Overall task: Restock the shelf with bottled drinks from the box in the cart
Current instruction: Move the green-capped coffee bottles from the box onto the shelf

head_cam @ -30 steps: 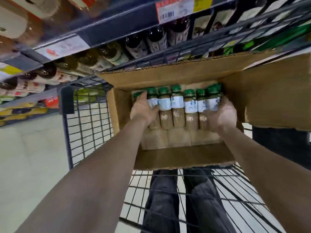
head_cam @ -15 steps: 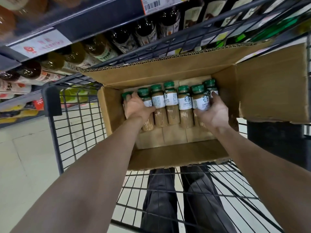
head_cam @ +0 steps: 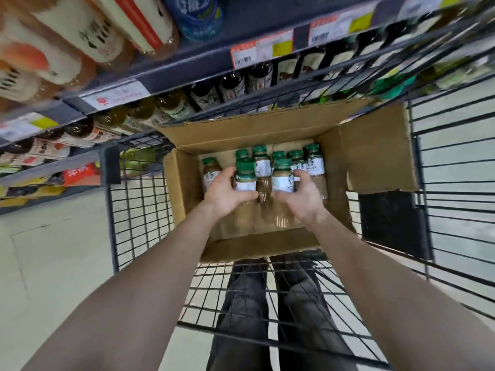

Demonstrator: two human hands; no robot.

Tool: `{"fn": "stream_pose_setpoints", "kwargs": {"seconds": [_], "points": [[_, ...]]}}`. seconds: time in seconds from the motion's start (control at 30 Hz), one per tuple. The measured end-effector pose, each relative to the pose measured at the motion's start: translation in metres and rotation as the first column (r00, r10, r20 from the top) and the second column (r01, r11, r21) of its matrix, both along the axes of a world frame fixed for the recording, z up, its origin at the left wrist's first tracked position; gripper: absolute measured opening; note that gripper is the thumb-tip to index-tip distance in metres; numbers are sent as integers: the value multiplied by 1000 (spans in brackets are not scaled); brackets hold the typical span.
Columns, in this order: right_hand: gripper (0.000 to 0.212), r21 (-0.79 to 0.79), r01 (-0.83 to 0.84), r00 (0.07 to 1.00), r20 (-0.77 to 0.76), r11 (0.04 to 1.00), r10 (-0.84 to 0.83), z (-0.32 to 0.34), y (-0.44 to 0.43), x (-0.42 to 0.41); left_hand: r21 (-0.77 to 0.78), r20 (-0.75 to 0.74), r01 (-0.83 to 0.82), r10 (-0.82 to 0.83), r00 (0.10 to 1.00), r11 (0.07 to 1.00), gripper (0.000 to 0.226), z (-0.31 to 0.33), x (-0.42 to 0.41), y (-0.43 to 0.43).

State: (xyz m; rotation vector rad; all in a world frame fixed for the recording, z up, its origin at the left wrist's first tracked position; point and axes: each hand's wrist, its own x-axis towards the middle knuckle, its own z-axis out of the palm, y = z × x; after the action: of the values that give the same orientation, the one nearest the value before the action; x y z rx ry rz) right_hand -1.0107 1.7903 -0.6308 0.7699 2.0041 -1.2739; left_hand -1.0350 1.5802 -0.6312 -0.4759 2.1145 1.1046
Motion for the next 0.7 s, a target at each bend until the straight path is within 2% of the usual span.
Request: {"fn": "stream_pose_setpoints", "kwargs": {"seconds": [0.07, 0.17, 0.2, 0.27, 0.3, 0.37, 0.43, 0.63, 0.7], "points": [[85, -21, -2, 1000, -24, 1000, 2, 24, -8, 1, 88, 23, -2, 0, 1000, 996, 85, 27, 5, 1], [88, -32, 19, 997, -73, 999, -21, 64, -17, 2, 156, -13, -98, 101, 995, 983, 75, 64, 19, -1], [89, -31, 25, 995, -92, 999, -28, 82, -19, 3, 155, -28, -136, 142, 990, 979, 77, 80, 26, -2], [93, -31, 45, 990, -134, 999, -48, 119, -21, 7, 152, -75, -211, 224, 972, 966, 100, 105, 38, -5], [92, -33, 49, 986, -157, 998, -53, 139, -21, 11, 155, -93, -234, 250, 964, 960, 102, 120, 45, -6], [82, -21, 41, 978, -204, 999, -44, 176, -19, 21, 175, -120, -265, 288, 950, 948, 86, 149, 58, -5], [73, -15, 15, 966, -258, 1000, -18, 204, -20, 33, 197, -165, -267, 300, 940, 943, 82, 181, 70, -4], [67, -9, -71, 917, -395, 997, 62, 258, -21, 77, 211, -341, -255, 315, 886, 944, 75, 253, 118, 4], [77, -29, -101, 893, -443, 994, 77, 276, -24, 93, 185, -407, -281, 334, 850, 942, 79, 275, 142, 4]]}}
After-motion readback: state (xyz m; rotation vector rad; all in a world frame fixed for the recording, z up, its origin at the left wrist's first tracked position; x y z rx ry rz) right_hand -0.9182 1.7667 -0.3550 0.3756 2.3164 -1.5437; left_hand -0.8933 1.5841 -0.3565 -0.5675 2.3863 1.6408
